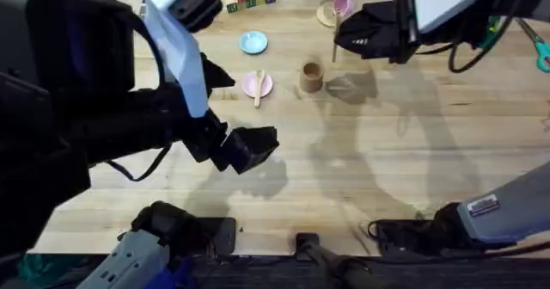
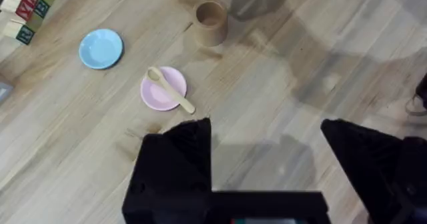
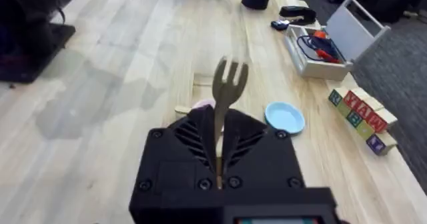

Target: Pick up a utensil and set it on the pink plate, then put the other utensil in the container.

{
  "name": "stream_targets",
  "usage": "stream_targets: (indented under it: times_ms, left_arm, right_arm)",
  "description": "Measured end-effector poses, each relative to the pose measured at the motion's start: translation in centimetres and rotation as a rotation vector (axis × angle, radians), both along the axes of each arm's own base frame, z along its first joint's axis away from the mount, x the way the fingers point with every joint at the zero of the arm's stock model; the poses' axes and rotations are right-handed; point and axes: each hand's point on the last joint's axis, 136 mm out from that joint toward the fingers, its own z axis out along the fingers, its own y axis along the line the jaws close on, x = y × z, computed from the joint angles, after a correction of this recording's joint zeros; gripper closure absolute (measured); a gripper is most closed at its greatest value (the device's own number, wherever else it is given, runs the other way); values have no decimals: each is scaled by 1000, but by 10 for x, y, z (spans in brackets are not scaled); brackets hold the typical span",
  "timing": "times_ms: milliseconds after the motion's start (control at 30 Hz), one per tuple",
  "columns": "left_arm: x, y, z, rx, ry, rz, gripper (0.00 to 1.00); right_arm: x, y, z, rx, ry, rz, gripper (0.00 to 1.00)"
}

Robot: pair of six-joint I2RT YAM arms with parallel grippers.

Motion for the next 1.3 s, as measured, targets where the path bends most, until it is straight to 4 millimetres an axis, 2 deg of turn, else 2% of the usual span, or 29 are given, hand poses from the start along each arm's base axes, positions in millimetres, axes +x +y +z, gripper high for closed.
stream_targets:
  times_ms: [400, 800, 1300]
  left_arm:
    - [0, 0, 0, 0, 0, 0, 7]
    - [0, 0, 0, 0, 0, 0, 6]
    - [0, 0, 0, 0, 0, 0, 7]
  right_arm:
    - [7, 33, -25, 9, -81, 92, 969]
    - [36, 36, -41, 18, -144, 76, 969]
    - [35, 35, -52, -3, -8, 58, 969]
